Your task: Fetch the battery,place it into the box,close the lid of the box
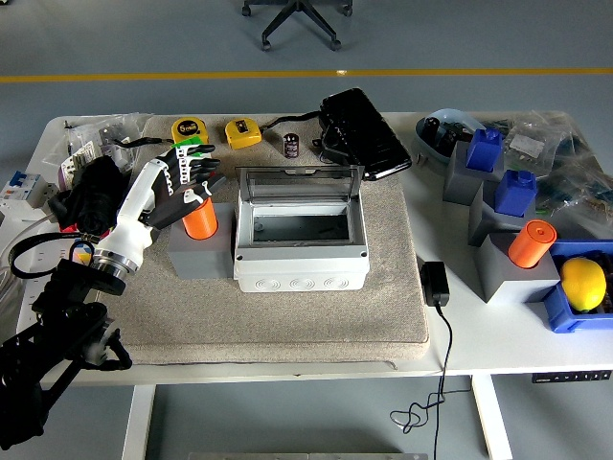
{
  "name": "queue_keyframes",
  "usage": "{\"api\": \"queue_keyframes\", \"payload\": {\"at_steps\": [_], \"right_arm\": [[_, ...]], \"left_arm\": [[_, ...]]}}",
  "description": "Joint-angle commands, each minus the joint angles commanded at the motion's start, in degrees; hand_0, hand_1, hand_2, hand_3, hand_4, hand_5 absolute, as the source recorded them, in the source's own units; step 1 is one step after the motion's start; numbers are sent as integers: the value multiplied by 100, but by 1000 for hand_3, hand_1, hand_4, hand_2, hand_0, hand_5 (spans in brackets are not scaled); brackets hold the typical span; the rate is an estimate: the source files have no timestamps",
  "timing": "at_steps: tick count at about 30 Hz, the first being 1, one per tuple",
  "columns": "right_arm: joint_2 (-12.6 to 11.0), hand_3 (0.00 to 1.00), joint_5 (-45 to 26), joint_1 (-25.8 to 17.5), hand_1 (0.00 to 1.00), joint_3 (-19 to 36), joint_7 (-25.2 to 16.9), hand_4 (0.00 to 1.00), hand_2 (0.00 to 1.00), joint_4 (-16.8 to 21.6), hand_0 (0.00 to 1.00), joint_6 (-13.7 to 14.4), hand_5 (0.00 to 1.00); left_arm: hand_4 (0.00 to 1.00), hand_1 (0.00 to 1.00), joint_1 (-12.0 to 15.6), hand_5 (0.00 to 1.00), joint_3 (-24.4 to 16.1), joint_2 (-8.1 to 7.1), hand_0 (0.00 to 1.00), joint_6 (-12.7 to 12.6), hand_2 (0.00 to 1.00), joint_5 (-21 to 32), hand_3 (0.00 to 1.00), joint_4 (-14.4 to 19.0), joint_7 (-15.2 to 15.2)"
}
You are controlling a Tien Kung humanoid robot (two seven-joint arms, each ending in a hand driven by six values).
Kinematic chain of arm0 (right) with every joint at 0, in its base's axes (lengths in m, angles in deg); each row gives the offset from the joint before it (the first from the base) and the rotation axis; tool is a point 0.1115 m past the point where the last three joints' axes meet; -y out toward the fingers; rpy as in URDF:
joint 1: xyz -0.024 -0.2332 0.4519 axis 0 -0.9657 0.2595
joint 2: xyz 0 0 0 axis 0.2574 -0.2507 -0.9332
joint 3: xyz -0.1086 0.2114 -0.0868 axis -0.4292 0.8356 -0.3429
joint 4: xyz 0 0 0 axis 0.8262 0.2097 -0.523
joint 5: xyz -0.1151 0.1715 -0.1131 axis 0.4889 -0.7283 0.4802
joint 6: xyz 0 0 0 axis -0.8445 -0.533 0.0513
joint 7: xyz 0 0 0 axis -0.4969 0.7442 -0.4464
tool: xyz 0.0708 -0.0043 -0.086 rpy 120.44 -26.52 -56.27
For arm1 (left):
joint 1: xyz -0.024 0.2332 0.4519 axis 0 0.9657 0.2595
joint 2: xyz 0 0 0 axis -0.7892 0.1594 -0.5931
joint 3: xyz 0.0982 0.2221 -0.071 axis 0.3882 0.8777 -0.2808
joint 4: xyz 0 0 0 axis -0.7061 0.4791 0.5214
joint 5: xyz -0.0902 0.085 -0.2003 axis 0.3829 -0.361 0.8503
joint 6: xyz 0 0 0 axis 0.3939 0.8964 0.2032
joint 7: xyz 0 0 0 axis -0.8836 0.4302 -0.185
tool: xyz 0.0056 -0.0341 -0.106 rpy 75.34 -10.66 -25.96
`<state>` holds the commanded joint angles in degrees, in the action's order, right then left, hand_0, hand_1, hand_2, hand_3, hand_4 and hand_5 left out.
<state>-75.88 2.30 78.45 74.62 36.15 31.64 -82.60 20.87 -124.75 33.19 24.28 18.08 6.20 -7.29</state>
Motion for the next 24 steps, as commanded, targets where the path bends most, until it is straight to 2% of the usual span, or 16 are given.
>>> {"api": "queue_keyframes", "payload": {"at_steps": [1, 7, 8, 13, 14, 19, 20, 24], "right_arm": [[1, 706, 0, 0, 698, -1, 0, 998, 694, 1, 729, 0, 582], [8, 706, 4, 1, 698, -7, 0, 998, 694, 11, 729, -3, 582], [7, 707, 4, 0, 698, -8, 0, 998, 693, 10, 729, -4, 582], [1, 707, 3, 9, 698, -4, -2, 998, 693, 7, 729, -2, 582], [-1, 708, 2, 11, 698, -7, -2, 998, 693, 5, 729, -2, 582], [-2, 708, 6, 16, 698, -3, -3, 998, 693, 8, 729, -3, 582], [-2, 707, 0, 16, 698, -9, -3, 998, 693, 5, 730, -3, 583], [-2, 707, -7, 21, 698, -23, -4, 998, 693, 4, 730, -1, 583]], "left_arm": [[998, 691, -1, 410, 2, 0, 690, -4, 663, 15, 714, -19, 6], [998, 691, -14, 410, 113, -6, 690, 57, 663, 190, 714, -172, -47], [998, 637, -12, 367, 138, -4, 626, 81, 602, 214, 595, -182, -71], [998, 637, -15, 367, 254, 17, 626, 170, 602, 373, 595, -189, -118], [998, 566, -22, 303, 267, 31, 580, 167, 556, 391, 540, -186, -118], [998, 566, -76, 303, 288, 59, 580, 148, 556, 430, 540, -213, -124], [998, 525, -88, 228, 291, 65, 520, 146, 533, 443, 519, -231, -133], [998, 525, -127, 228, 306, 102, 520, 124, 533, 497, 519, -299, -143]]}}
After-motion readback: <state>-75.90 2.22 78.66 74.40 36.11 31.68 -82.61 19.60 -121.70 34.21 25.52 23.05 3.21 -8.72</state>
